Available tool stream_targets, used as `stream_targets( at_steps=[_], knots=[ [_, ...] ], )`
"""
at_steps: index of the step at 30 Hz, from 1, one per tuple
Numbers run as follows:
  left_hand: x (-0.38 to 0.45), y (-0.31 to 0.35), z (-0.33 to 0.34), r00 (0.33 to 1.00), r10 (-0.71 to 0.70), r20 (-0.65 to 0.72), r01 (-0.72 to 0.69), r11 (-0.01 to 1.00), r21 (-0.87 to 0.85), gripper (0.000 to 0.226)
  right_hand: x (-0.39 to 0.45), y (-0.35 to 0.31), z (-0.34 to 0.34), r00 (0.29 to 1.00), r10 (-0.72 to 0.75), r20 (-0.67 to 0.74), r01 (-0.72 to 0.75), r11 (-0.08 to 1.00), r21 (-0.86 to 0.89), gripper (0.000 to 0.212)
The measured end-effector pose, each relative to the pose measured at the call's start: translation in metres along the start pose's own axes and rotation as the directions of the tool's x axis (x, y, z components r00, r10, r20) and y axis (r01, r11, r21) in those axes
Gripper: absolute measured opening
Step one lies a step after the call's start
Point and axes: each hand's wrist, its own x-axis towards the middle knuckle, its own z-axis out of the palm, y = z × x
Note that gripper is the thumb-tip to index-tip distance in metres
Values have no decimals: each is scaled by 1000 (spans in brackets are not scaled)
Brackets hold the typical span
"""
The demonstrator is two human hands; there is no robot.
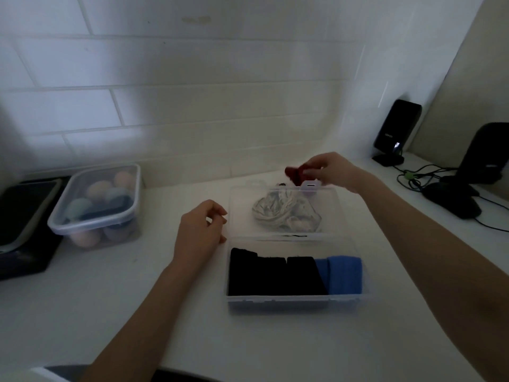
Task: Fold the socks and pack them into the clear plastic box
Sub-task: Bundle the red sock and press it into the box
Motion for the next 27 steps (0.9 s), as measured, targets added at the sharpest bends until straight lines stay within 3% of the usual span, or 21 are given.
stream_targets(
  at_steps=[3,4,6,9,13,16,18,20,23,27],
  knots=[
    [0,1,0,1000,-7,-3,7,1000,6,16,-8,-10,-18,949,-31,-312,106,968,226,10],
    [-1,1,0,1000,-14,-5,14,1000,-4,16,-14,-17,-23,926,-35,-375,156,941,299,5],
    [-1,2,-1,999,-35,-21,34,998,-49,18,-31,-32,-28,904,-32,-426,216,895,391,18],
    [-5,13,-4,992,-48,-113,29,986,-167,18,-67,-56,-24,932,-70,-356,248,840,484,19],
    [-16,60,-19,962,39,-269,-139,920,-365,17,-111,-81,4,986,-98,-136,157,826,542,14],
    [-23,96,-23,968,245,-55,-248,896,-369,32,-135,-94,18,994,-107,21,72,790,609,22],
    [-27,110,-22,927,342,156,-257,880,-400,47,-147,-99,24,987,-117,112,10,734,679,28],
    [-31,117,-21,886,392,248,-256,859,-444,55,-155,-101,30,988,-106,116,-7,704,710,30],
    [-38,116,-24,888,377,265,-206,839,-503,55,-162,-99,35,998,-50,35,12,720,693,23],
    [-43,118,-23,896,238,374,45,790,-611,40,-163,-95,34,996,72,-49,-20,737,676,24]
  ],
)
